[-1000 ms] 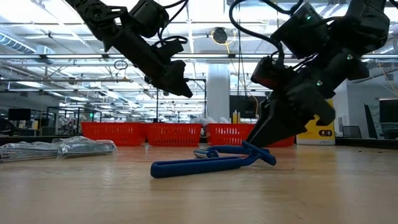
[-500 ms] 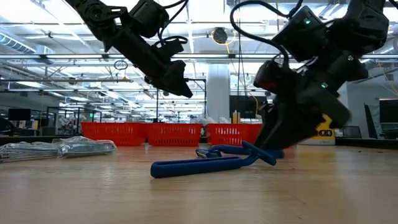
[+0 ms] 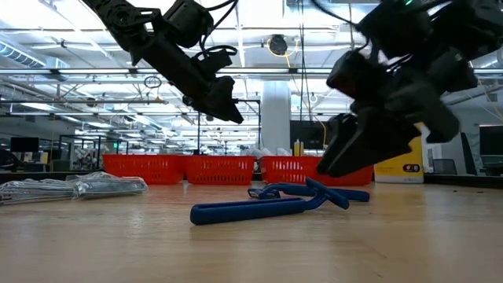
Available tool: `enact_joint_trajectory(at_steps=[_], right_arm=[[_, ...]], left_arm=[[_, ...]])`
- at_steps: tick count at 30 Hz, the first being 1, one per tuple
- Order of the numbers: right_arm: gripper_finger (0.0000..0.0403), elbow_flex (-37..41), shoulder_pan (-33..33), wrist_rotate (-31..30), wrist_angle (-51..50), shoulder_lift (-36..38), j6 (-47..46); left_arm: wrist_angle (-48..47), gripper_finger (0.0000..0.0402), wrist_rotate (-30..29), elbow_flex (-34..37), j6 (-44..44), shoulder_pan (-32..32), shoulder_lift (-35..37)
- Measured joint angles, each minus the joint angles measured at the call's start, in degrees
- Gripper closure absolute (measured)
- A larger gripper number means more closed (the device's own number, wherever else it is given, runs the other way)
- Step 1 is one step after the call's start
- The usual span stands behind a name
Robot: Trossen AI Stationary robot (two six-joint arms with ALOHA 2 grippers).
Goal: Pick & Place Travel size toiletries
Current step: Put the middle razor into the horizontal right red bin
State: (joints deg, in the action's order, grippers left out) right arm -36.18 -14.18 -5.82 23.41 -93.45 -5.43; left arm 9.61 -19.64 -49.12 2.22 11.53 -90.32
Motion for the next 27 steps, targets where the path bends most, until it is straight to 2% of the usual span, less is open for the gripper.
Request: enact_joint_trajectory(at_steps=[10, 19, 23, 27], right_arm=[[0.0232, -0.8, -3.2, 0.0, 2.7, -4.1, -5.2], [0.0236, -2.0, -4.5, -0.2, 0.3, -6.8, -5.6], [0.0271, -2.1, -3.9, -1.7, -4.1, -6.7, -5.9], [0.0337, -2.1, -3.1, -1.6, -4.8, -6.7, -5.9]], left_arm=[[0.4, 0.0123, 0.0, 0.0, 0.0, 0.0, 0.0], [0.7, 0.0124, 0.0, 0.0, -0.1, 0.0, 0.0], [0.6, 0.0123, 0.0, 0.0, -0.9, 0.0, 0.0], [0.6, 0.0123, 0.0, 0.0, -1.0, 0.0, 0.0]])
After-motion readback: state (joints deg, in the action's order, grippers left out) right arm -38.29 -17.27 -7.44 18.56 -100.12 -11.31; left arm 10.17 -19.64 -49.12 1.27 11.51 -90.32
